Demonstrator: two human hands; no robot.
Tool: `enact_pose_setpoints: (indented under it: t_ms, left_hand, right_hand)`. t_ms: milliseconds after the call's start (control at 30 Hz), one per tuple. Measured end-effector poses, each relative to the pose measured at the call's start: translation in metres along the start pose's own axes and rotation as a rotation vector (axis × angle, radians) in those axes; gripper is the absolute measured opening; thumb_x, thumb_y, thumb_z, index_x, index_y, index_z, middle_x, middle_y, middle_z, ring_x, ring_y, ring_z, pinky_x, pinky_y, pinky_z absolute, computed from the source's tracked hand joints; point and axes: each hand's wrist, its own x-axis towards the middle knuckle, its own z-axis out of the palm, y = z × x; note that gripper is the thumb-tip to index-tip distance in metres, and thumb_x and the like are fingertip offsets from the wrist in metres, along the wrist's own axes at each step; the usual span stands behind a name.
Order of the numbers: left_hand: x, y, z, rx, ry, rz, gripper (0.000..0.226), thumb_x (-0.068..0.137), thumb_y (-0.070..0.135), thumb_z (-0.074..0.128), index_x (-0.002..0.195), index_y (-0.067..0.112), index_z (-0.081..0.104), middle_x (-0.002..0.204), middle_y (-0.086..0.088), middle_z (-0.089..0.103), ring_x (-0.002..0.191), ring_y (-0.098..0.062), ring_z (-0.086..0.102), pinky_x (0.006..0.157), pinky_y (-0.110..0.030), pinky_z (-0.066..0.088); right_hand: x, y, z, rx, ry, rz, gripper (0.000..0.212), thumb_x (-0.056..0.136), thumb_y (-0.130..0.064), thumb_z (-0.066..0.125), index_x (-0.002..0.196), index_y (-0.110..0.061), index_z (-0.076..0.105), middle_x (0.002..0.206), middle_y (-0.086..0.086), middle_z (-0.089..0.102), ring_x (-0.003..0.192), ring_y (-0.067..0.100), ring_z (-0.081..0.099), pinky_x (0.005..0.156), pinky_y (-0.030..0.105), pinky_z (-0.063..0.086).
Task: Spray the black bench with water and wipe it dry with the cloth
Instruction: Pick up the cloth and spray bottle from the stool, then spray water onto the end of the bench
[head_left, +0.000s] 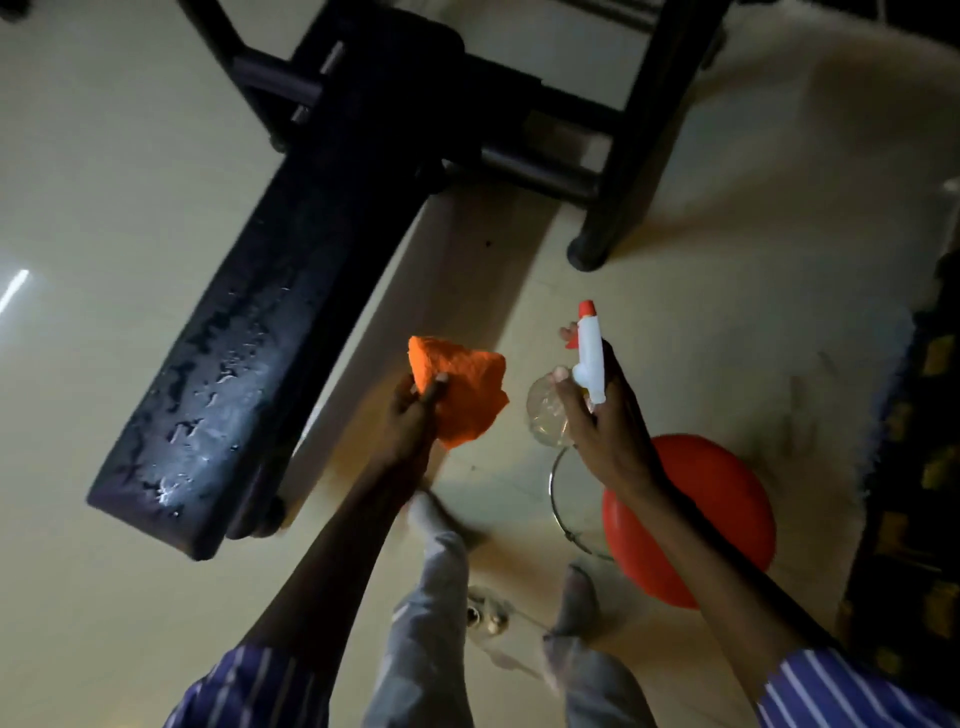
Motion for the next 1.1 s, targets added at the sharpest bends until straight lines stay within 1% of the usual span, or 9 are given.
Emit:
enact_pose_setpoints:
  t_ms: [100, 233, 400, 533, 633, 767, 833, 967, 1100]
  left_hand:
    - [0.021, 0.043, -0.053, -0.062, 0.075, 0.026, 0.037, 0.104, 0.018, 0.061, 0.139, 0.008, 0.059, 0.131, -0.020, 0.070, 0.120, -0.039, 0.067, 0.099, -0.053, 0.055]
    - [0.045, 0.091, -0.120, -0.093, 0.164, 0.048, 0.026, 0.099, 0.023, 0.068, 0.124, 0.018, 0.067, 0.121, -0.014, 0.075, 0.115, -0.039, 0.070, 0.094, -0.054, 0.058]
    - [0.074, 0.122, -0.178, -0.157, 0.272, 0.037, 0.019, 0.101, 0.025, 0.067, 0.118, 0.019, 0.066, 0.126, -0.018, 0.071, 0.120, -0.041, 0.067, 0.103, -0.067, 0.053]
    - [0.101, 0.133, -0.205, -0.249, 0.330, -0.008, 0.016, 0.102, 0.027, 0.066, 0.117, 0.024, 0.063, 0.128, -0.013, 0.070, 0.119, -0.038, 0.068, 0.103, -0.067, 0.053]
    - [0.125, 0.137, -0.217, -0.308, 0.373, -0.050, 0.014, 0.102, 0.028, 0.064, 0.116, 0.029, 0.061, 0.134, -0.014, 0.066, 0.123, -0.039, 0.066, 0.104, -0.068, 0.052]
    - [0.167, 0.135, -0.224, -0.364, 0.453, -0.099, 0.011, 0.103, 0.029, 0.063, 0.112, 0.035, 0.059, 0.126, -0.008, 0.067, 0.117, -0.037, 0.068, 0.099, -0.067, 0.055]
    - [0.192, 0.130, -0.226, -0.421, 0.488, -0.103, 0.012, 0.104, 0.029, 0.061, 0.114, 0.035, 0.060, 0.123, -0.003, 0.069, 0.112, -0.032, 0.071, 0.092, -0.061, 0.060]
    - [0.233, 0.118, -0.224, -0.444, 0.548, -0.130, 0.014, 0.105, 0.031, 0.058, 0.116, 0.039, 0.058, 0.118, 0.007, 0.067, 0.105, -0.021, 0.070, 0.079, -0.047, 0.063]
    - [0.263, 0.103, -0.227, -0.481, 0.601, -0.168, 0.014, 0.104, 0.034, 0.059, 0.115, 0.042, 0.063, 0.109, 0.011, 0.075, 0.096, -0.017, 0.076, 0.069, -0.041, 0.064]
  right_hand:
    - [0.042, -0.046, 0.049, -0.016, -0.072, -0.053, 0.051, 0.107, -0.031, 0.058, 0.155, -0.022, 0.041, 0.142, -0.021, 0.053, 0.127, -0.026, 0.043, 0.107, 0.004, 0.037]
    - [0.097, -0.099, 0.112, -0.028, -0.159, -0.133, 0.053, 0.107, -0.030, 0.059, 0.157, -0.026, 0.040, 0.142, -0.012, 0.058, 0.125, -0.017, 0.051, 0.101, 0.001, 0.038]
    - [0.153, -0.149, 0.182, 0.003, -0.212, -0.225, 0.061, 0.106, -0.028, 0.059, 0.149, -0.057, 0.026, 0.145, -0.019, 0.053, 0.130, -0.013, 0.050, 0.105, 0.004, 0.040]
    - [0.202, -0.166, 0.236, 0.001, -0.313, -0.226, 0.057, 0.103, -0.038, 0.057, 0.155, -0.020, 0.041, 0.142, -0.012, 0.054, 0.128, -0.006, 0.051, 0.100, -0.003, 0.036]
    - [0.242, -0.169, 0.271, -0.027, -0.391, -0.252, 0.067, 0.100, -0.051, 0.051, 0.156, -0.016, 0.040, 0.137, -0.009, 0.056, 0.125, -0.003, 0.054, 0.096, -0.003, 0.037]
    - [0.301, -0.162, 0.320, -0.063, -0.481, -0.286, 0.057, 0.104, -0.048, 0.052, 0.149, -0.066, 0.021, 0.141, -0.014, 0.051, 0.121, -0.023, 0.048, 0.097, -0.004, 0.036]
    - [0.331, -0.156, 0.345, -0.074, -0.506, -0.343, 0.068, 0.108, -0.033, 0.056, 0.144, -0.075, 0.015, 0.144, -0.015, 0.048, 0.123, -0.024, 0.046, 0.102, 0.000, 0.037]
    - [0.383, -0.132, 0.389, -0.088, -0.577, -0.346, 0.057, 0.107, -0.026, 0.059, 0.159, -0.018, 0.035, 0.140, -0.011, 0.050, 0.123, -0.004, 0.052, 0.105, 0.005, 0.040]
    - [0.415, -0.114, 0.418, -0.101, -0.649, -0.344, 0.056, 0.106, -0.026, 0.060, 0.155, -0.010, 0.039, 0.134, -0.010, 0.050, 0.120, 0.000, 0.054, 0.103, 0.014, 0.048]
